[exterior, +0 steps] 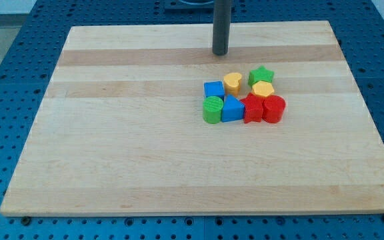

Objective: Push the green star into the hexagon

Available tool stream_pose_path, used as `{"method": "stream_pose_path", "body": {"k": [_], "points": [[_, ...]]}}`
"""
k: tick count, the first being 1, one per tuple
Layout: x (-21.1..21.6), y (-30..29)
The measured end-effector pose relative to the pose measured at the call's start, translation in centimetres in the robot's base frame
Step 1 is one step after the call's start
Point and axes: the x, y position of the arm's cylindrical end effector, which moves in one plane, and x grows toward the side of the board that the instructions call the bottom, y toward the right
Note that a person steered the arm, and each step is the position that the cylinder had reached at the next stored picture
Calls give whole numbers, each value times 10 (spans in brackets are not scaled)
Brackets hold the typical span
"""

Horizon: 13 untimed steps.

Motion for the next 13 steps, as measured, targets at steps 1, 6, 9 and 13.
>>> {"method": "stream_pose_path", "body": {"k": [1, 6, 9, 13], "points": [[16, 5], [58, 32], [62, 124], [62, 77]]}}
